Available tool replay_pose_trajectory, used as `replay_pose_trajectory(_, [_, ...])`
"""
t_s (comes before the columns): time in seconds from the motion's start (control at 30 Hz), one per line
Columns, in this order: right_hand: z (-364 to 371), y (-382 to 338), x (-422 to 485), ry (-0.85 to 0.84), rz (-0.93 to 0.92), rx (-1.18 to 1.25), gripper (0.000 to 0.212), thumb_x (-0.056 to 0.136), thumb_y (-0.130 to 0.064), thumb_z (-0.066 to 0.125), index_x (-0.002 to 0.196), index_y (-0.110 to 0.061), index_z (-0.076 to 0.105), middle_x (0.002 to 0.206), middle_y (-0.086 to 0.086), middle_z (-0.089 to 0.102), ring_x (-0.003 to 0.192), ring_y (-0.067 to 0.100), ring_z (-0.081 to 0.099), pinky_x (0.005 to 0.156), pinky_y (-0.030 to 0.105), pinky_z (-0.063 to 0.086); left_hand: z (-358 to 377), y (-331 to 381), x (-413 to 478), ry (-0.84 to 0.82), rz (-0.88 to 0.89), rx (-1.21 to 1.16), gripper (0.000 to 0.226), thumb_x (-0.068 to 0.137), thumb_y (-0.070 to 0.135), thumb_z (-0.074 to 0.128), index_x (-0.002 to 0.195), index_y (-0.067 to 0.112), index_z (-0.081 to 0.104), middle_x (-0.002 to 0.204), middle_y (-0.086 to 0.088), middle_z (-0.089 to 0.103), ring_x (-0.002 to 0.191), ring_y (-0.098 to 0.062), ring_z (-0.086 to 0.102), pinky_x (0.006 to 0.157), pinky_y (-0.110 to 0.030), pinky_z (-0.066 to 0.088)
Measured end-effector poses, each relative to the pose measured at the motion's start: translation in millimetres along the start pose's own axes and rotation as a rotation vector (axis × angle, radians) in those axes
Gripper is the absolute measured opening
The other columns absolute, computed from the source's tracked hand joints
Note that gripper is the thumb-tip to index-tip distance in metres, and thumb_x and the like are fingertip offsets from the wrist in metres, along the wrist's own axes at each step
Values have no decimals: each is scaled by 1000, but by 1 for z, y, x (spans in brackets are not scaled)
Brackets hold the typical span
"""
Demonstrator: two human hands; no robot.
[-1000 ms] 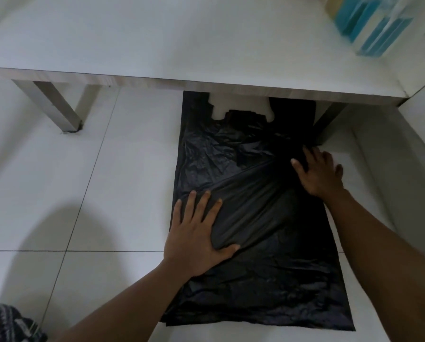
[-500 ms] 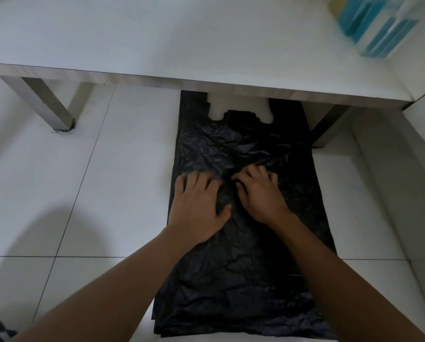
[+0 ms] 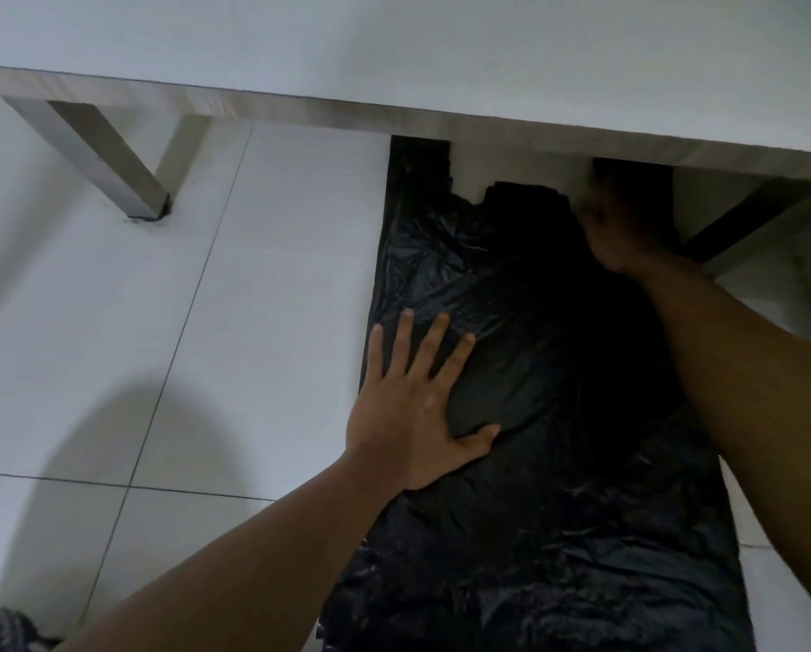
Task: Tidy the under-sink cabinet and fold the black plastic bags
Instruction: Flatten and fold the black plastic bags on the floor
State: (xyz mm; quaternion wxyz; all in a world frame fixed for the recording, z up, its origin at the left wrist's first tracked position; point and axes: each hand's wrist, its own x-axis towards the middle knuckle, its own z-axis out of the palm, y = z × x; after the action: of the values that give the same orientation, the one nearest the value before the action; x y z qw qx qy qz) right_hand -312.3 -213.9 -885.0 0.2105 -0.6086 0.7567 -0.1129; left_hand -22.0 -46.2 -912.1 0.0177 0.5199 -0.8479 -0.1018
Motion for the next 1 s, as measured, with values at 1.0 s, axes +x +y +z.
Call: replay_pose_trajectory(1.0, [40,-150,-6,299,-332,-34,38,103,-41,36,118,-13,58,120,11,59,119,29,50,104,30,23,-1,-2,-3,89,-24,-98,104,80,84,38,159,19,19,168,-6,8,155,-31,-7,122,-59,2])
